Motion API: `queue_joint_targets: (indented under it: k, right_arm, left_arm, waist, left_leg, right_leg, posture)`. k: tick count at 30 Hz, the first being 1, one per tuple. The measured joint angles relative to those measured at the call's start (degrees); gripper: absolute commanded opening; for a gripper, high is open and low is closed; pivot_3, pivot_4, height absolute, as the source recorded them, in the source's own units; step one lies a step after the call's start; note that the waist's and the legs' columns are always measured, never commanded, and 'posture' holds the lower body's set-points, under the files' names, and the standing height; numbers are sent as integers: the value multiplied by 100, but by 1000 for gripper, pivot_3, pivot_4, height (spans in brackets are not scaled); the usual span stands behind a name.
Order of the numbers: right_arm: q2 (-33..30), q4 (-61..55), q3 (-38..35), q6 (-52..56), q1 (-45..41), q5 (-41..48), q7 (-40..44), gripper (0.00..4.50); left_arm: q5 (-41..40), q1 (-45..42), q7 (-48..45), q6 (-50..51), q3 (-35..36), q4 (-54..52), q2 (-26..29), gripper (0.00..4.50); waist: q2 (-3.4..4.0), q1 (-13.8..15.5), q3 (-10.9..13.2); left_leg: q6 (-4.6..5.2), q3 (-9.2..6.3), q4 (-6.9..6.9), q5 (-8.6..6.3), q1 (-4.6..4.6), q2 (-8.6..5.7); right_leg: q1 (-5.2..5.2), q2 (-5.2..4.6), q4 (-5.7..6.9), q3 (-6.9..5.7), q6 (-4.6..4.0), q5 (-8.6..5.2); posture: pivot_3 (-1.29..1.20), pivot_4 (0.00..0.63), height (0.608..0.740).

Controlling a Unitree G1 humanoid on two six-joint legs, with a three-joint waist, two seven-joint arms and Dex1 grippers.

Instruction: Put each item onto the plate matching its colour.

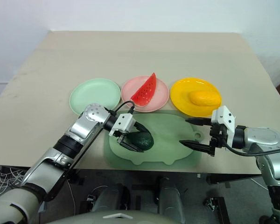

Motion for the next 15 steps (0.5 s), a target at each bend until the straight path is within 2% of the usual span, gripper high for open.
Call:
queue_joint_targets:
  k: [4, 10, 15]
  right_arm:
    - [4, -1, 0, 5, 0, 8, 0, 4500]
    - [27, -32, 11, 4, -5, 7, 10, 4500]
    - [115, 1, 91, 3, -149, 2, 21, 4500]
  left_arm:
    - [-131, -87, 0, 293, 175, -9, 64, 3097]
    - [-642, -255, 64, 835, 936, -408, 556, 3097]
    - [-892, -589, 345, 1339, 1677, -166, 1311, 3097]
  waist:
    - [0, 0, 0]
    - [0, -6, 0]
    - [0, -15, 0]
  left_leg:
    - [0, 0, 0, 0, 0, 0]
    - [-1, 0, 0, 0, 0, 4]
    - [-1, 0, -1, 1, 2, 5]
  right_leg:
    - [0, 0, 0, 0, 0, 0]
    - [-2, 1, 1, 0, 0, 0]
    - [-2, 7, 3, 0, 0, 0]
  posture:
    - [0, 150, 736]
    - [0, 150, 736]
    - [0, 150, 736]
